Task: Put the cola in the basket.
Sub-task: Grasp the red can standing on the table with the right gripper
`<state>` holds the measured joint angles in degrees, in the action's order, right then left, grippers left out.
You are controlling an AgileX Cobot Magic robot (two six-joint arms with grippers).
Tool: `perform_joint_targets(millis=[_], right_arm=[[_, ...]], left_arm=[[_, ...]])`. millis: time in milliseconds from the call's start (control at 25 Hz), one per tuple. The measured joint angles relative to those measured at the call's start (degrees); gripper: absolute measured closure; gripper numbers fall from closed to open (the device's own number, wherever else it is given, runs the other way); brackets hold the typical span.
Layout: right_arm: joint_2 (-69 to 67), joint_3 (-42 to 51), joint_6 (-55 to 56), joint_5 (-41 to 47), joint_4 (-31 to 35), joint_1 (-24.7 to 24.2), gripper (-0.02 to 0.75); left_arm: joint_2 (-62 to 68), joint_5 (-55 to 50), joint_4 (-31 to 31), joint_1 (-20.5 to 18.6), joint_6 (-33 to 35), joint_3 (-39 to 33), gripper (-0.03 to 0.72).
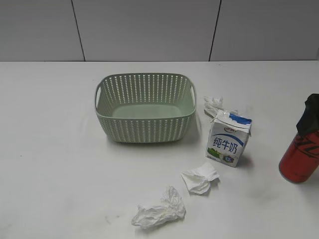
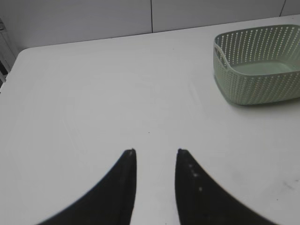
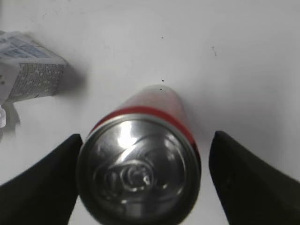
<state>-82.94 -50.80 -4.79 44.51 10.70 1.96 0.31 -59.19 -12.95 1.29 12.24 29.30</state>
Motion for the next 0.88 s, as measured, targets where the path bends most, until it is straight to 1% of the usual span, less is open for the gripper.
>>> perform_joint_targets(millis=[280,360,440,560,720,880], right_arm=[[-6.3,-1.4,-0.1,0.0,0.1,0.0,0.134],[-6.7,-1.4,-0.1,0.1,0.1,0.0,0.159],[-6.8,-1.6,-0.1,0.3,-0.4,0.0,0.207],[-6.9,-1.9,0.0,1.2,-0.4,0.0,0.218],[-7.0,-4.1,-0.4,5.1,-0.7,0.0,0.218],[-7.0,-10.7,-0.6,10.4,-2.3,0.0,0.218]], left_arm=[[0.0,0.0,0.0,0.0,0.0,0.0,0.459],[0.0,0.0,0.0,0.0,0.0,0.0,0.459],[0.0,0.0,0.0,0.0,0.0,0.0,0.459],[0.0,0.0,0.0,0.0,0.0,0.0,0.459],[0.0,0.0,0.0,0.0,0.0,0.0,0.460],[0.0,0.0,0.0,0.0,0.0,0.0,0.460]])
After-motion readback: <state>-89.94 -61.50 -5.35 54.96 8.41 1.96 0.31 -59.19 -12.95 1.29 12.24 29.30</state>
